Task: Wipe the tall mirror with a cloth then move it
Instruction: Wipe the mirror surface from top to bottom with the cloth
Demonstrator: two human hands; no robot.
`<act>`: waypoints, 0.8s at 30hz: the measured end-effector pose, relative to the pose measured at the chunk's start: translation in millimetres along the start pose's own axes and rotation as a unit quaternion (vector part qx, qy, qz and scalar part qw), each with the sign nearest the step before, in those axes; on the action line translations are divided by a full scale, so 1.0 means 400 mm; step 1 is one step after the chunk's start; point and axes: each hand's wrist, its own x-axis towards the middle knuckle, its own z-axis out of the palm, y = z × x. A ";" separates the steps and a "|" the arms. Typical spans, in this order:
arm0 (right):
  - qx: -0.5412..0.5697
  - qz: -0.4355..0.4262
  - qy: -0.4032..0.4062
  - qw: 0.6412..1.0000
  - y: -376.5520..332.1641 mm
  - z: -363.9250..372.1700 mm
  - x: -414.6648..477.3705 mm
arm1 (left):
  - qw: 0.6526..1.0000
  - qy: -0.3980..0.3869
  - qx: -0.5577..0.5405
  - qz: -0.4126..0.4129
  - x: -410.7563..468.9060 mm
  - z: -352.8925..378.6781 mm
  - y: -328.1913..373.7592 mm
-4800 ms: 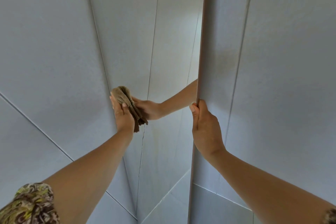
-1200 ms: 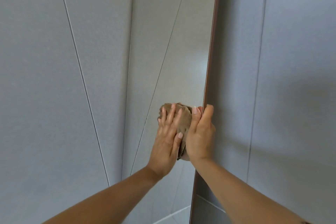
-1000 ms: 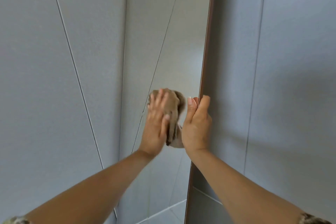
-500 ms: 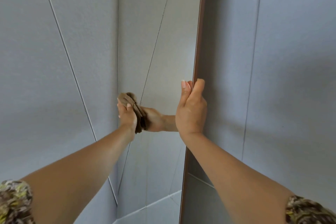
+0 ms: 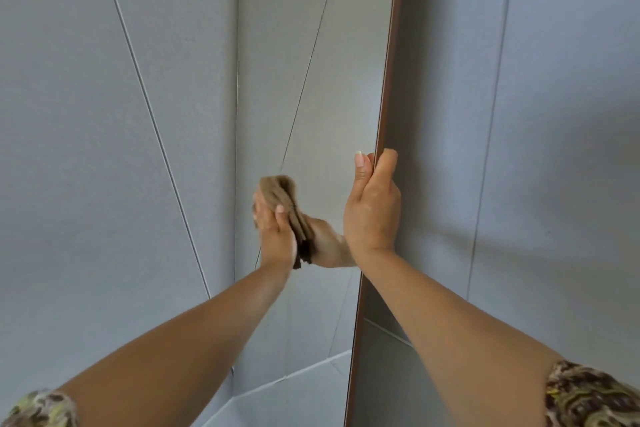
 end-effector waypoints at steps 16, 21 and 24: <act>0.082 0.058 -0.064 0.993 0.117 -0.035 -0.190 | 0.975 -0.065 0.024 0.209 -0.168 0.028 0.045; 0.091 0.075 -0.066 0.991 0.122 -0.039 -0.212 | 0.996 0.010 -0.052 -0.071 -0.193 0.013 -0.126; 0.111 0.088 -0.074 0.987 0.119 -0.042 -0.215 | 0.987 0.035 -0.064 -0.143 -0.207 0.014 -0.154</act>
